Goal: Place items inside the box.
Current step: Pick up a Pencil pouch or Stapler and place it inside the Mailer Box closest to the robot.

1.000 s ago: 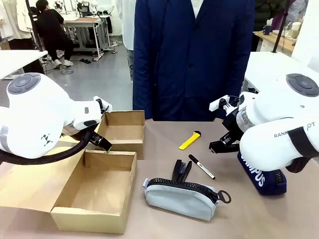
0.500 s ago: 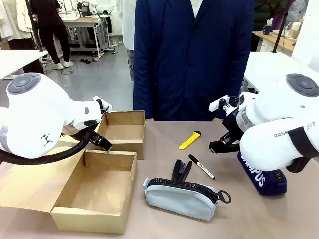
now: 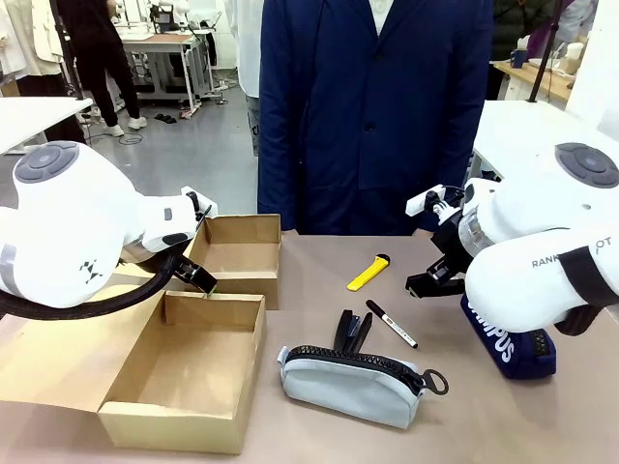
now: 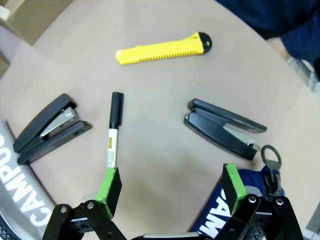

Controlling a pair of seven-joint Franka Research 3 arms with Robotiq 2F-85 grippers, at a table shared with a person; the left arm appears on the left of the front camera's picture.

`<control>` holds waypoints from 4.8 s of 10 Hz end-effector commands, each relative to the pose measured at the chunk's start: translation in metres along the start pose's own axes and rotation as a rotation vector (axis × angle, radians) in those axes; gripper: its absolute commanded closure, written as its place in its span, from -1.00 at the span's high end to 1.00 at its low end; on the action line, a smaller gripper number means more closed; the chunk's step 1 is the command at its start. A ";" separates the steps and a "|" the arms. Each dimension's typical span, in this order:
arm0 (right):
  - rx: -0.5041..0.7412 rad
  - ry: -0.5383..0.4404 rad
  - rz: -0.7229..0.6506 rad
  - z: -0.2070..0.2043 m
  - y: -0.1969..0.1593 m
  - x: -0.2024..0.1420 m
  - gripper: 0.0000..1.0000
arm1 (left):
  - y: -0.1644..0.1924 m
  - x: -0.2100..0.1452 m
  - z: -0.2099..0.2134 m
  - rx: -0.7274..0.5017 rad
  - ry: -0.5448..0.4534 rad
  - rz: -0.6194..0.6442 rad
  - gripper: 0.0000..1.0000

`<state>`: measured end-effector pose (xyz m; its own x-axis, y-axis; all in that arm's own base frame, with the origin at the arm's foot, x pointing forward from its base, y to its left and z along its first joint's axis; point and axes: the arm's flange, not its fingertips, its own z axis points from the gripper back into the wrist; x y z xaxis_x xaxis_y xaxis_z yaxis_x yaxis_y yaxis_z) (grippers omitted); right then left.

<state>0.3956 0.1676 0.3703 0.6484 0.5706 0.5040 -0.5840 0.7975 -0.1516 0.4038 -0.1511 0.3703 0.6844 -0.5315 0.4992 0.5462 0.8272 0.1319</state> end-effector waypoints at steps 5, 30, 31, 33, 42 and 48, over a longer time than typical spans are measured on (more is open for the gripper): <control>0.000 0.000 0.000 0.000 0.000 0.000 1.00 | 0.000 0.000 0.000 0.000 0.000 0.000 1.00; 0.703 -0.523 -1.362 0.257 -0.238 -0.293 1.00 | 0.248 -0.268 0.176 -0.977 -0.563 1.218 1.00; 0.660 -0.477 -1.337 0.256 -0.233 -0.277 1.00 | 0.248 -0.268 0.176 -0.977 -0.563 1.218 1.00; 0.624 -0.348 -1.202 0.247 -0.221 -0.239 1.00 | 0.248 -0.268 0.176 -0.977 -0.563 1.218 1.00; 0.772 -0.620 -1.530 0.245 -0.232 -0.389 1.00 | 0.248 -0.268 0.176 -0.977 -0.563 1.218 1.00; 0.726 -0.188 -1.279 0.233 -0.196 -0.228 1.00 | 0.248 -0.268 0.176 -0.977 -0.563 1.218 1.00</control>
<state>0.2371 -0.2053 0.4715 0.8163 -0.5707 0.0897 0.1361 0.3408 0.9302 0.2723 0.2288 0.4187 0.7796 0.6120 0.1329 0.0566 0.1425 -0.9882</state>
